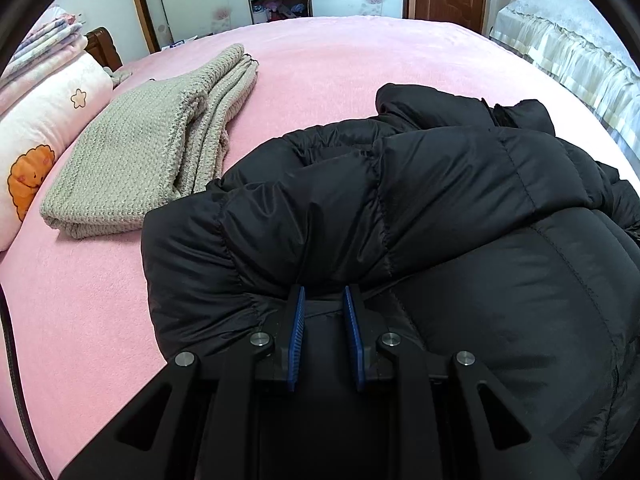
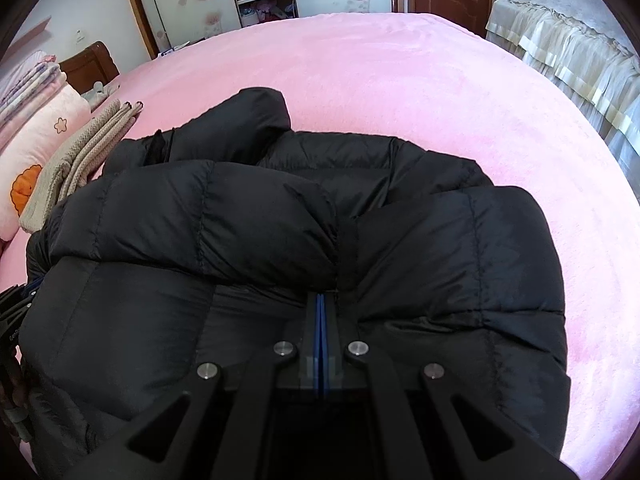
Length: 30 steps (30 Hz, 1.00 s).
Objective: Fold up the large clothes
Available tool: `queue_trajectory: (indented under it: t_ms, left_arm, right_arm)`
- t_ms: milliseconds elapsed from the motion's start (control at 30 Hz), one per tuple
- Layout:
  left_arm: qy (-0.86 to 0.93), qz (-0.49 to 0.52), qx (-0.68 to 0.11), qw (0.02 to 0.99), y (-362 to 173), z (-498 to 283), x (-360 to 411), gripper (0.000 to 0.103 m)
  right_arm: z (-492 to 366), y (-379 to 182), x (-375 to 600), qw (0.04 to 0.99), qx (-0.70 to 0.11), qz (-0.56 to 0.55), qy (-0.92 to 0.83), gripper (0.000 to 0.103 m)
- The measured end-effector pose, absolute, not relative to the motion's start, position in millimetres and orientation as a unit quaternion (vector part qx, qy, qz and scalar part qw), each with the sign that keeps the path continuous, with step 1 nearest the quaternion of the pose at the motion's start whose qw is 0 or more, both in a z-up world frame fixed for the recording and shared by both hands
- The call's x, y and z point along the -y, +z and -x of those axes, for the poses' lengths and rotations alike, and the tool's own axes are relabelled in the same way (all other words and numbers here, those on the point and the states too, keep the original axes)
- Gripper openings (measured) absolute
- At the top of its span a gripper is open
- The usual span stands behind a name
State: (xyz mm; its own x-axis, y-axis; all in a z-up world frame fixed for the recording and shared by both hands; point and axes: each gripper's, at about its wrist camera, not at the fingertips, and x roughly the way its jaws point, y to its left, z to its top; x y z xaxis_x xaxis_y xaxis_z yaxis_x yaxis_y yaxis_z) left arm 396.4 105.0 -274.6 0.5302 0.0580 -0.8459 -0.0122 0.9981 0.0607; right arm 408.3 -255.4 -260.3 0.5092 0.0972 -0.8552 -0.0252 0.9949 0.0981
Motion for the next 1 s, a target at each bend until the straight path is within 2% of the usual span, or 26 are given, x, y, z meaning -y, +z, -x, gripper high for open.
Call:
queue_trajectory:
  t_ms: [133, 233, 267, 333, 367, 533, 800, 967, 1000]
  left_arm:
    - [0.032, -0.036, -0.484, 0.874, -265.9, -392.6, -98.8, 0.02]
    - [0.035, -0.038, -0.481, 0.875, -250.7, -383.3, -95.5, 0.028]
    - [0.034, -0.031, -0.478, 0.877, -243.4, -378.8, -95.3, 0.038]
    - [0.029, -0.007, -0.466, 0.884, -222.8, -365.3, -95.3, 0.069]
    - [0.026, 0.004, -0.456, 0.889, -212.2, -357.0, -95.1, 0.073]
    - [-0.003, 0.025, -0.429, 0.903, -165.7, -316.0, -84.1, 0.075]
    - [-0.041, 0.035, -0.386, 0.921, -98.9, -233.5, -56.6, 0.082]
    - [-0.051, 0.026, -0.366, 0.929, -70.6, -184.5, -36.9, 0.083]
    - [-0.05, 0.026, -0.363, 0.93, -65.2, -175.0, -33.9, 0.087]
  right_arm:
    - [-411.8, -255.2, 247.0, 0.865, -0.499, -0.035, 0.027, 0.0]
    - [-402.6, -239.8, 249.4, 0.866, -0.495, -0.06, 0.03, 0.002]
    - [-398.9, -234.7, 250.6, 0.868, -0.492, -0.068, 0.033, 0.003]
    - [-383.9, -217.6, 251.2, 0.872, -0.48, -0.087, 0.048, 0.004]
    - [-376.9, -210.9, 251.3, 0.874, -0.475, -0.09, 0.053, 0.005]
    - [-324.4, -164.8, 245.0, 0.896, -0.434, -0.067, 0.07, 0.021]
    - [-231.5, -99.2, 239.9, 0.921, -0.374, -0.047, 0.099, 0.036]
    - [-180.0, -72.4, 234.7, 0.931, -0.347, -0.034, 0.109, 0.039]
    - [-171.6, -67.6, 234.3, 0.932, -0.343, -0.034, 0.111, 0.039]
